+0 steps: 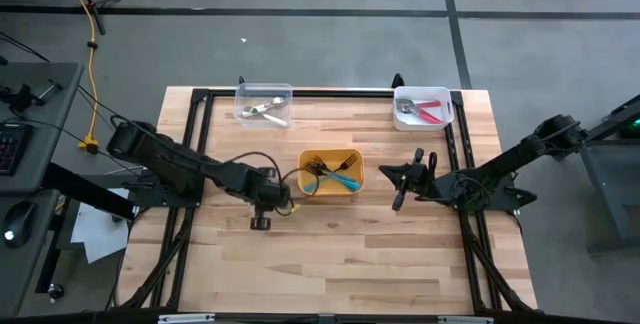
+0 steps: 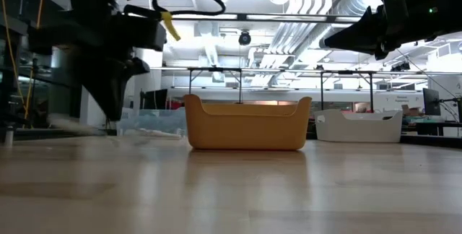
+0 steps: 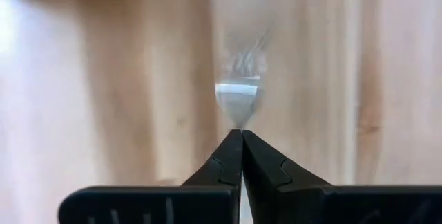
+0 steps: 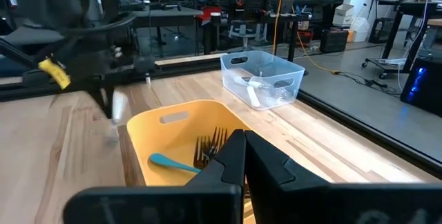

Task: Sort silverware by color (type)
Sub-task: Put the white fork into the transparent bin

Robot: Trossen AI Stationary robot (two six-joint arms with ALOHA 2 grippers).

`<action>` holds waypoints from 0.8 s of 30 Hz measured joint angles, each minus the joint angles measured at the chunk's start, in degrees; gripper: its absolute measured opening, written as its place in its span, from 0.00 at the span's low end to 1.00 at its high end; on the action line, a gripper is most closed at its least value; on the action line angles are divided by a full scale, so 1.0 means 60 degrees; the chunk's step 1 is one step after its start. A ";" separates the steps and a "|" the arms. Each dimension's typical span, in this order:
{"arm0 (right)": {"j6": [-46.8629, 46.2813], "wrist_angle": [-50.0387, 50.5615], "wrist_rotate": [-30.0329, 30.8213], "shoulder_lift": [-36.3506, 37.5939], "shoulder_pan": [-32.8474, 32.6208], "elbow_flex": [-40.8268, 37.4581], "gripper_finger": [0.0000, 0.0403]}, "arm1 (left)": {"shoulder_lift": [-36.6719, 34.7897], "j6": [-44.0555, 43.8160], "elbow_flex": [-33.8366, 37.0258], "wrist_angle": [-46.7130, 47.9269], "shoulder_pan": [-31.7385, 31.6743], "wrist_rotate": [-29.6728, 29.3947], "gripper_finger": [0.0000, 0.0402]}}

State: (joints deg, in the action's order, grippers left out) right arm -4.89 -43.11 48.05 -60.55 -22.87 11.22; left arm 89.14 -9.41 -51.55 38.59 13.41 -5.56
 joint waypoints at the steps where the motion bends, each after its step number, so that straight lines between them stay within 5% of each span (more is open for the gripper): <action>1: 0.0004 -0.0006 0.0000 0.0000 0.0003 0.0000 0.00 | -0.0116 -0.0016 0.0000 0.0155 -0.0097 -0.0123 0.01; 9: 0.0002 -0.0007 -0.0004 0.0000 0.0002 0.0000 0.00 | -0.1360 -0.0157 -0.0011 0.1085 -0.1425 -0.0895 0.01; 14: 0.0073 0.0015 -0.0010 0.0000 0.0001 0.0000 0.00 | -0.1695 0.0266 -0.0018 0.1176 -0.1827 0.0241 0.00; 24: 0.0076 0.0001 -0.0080 0.0000 0.0000 0.0000 0.00 | 0.0036 0.1468 -0.0022 0.1277 -0.1492 0.0632 0.24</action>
State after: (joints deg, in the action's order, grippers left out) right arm -4.43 -43.11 47.57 -60.55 -22.87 11.22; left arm 89.36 -0.60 -51.68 46.25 4.46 -1.77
